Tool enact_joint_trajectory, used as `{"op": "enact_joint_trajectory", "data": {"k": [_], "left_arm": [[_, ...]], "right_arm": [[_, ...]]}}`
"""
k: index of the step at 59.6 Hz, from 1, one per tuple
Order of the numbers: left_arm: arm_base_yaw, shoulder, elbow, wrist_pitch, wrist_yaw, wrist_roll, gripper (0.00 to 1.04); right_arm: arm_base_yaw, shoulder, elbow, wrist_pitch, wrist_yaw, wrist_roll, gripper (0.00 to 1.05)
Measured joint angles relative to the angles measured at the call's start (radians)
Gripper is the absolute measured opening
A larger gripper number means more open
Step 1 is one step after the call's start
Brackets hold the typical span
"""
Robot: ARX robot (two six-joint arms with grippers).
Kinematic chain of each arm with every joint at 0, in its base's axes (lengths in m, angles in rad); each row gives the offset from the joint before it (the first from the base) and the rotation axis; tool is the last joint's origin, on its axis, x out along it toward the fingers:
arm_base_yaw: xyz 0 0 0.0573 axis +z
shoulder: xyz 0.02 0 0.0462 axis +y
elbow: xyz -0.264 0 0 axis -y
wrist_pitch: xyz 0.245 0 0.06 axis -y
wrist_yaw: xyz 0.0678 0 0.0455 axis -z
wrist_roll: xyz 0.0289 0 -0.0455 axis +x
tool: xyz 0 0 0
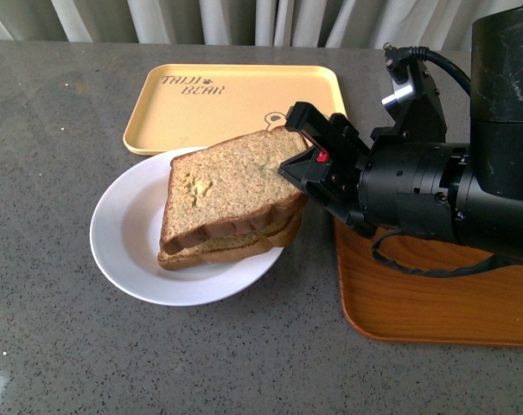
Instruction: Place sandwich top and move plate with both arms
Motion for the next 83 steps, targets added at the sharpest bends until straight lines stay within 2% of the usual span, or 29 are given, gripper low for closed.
{"op": "enact_joint_trajectory", "data": {"k": [9, 18, 27, 39, 40, 41, 42, 44, 48, 50, 56, 65, 67, 73, 76, 83], "left_arm": [[0.0, 0.0, 0.0, 0.0, 0.0, 0.0, 0.96], [0.0, 0.0, 0.0, 0.0, 0.0, 0.0, 0.96], [0.0, 0.0, 0.0, 0.0, 0.0, 0.0, 0.96], [0.0, 0.0, 0.0, 0.0, 0.0, 0.0, 0.96], [0.0, 0.0, 0.0, 0.0, 0.0, 0.0, 0.96], [0.0, 0.0, 0.0, 0.0, 0.0, 0.0, 0.96], [0.0, 0.0, 0.0, 0.0, -0.001, 0.0, 0.96], [0.0, 0.0, 0.0, 0.0, 0.002, 0.0, 0.96], [0.0, 0.0, 0.0, 0.0, 0.0, 0.0, 0.96], [0.0, 0.0, 0.0, 0.0, 0.0, 0.0, 0.96], [0.0, 0.0, 0.0, 0.0, 0.0, 0.0, 0.96], [0.0, 0.0, 0.0, 0.0, 0.0, 0.0, 0.96], [0.0, 0.0, 0.0, 0.0, 0.0, 0.0, 0.96], [0.0, 0.0, 0.0, 0.0, 0.0, 0.0, 0.96], [0.0, 0.0, 0.0, 0.0, 0.0, 0.0, 0.96], [0.0, 0.0, 0.0, 0.0, 0.0, 0.0, 0.96]], "right_arm": [[-0.024, -0.019, -0.021, 0.007, -0.025, -0.002, 0.75], [-0.063, -0.074, -0.056, 0.008, -0.061, -0.003, 0.97], [-0.116, -0.163, -0.092, -0.01, -0.111, -0.044, 0.96], [-0.24, -0.372, -0.145, -0.139, -0.211, -0.212, 0.96], [-0.246, -0.392, -0.156, -0.124, -0.178, -0.257, 0.94], [-0.251, -0.43, -0.19, -0.039, -0.047, -0.333, 0.89], [-0.254, -0.439, -0.202, -0.009, -0.005, -0.346, 0.88], [-0.262, -0.481, -0.249, 0.105, 0.153, -0.455, 0.81], [-0.282, -0.549, -0.315, 0.21, 0.341, -0.622, 0.69], [-0.293, -0.573, -0.336, 0.219, 0.371, -0.663, 0.63], [-0.31, -0.628, -0.402, 0.216, 0.367, -0.733, 0.47], [-0.348, -0.773, -0.509, 0.17, 0.329, -0.78, 0.1], [-0.354, -0.778, -0.531, 0.198, 0.321, -0.784, 0.03], [-0.371, -0.816, -0.589, 0.193, 0.307, -0.793, 0.02], [-0.417, -0.872, -0.609, 0.155, 0.242, -0.793, 0.02], [-0.444, -0.985, -0.632, 0.077, 0.238, -0.793, 0.02]]}}
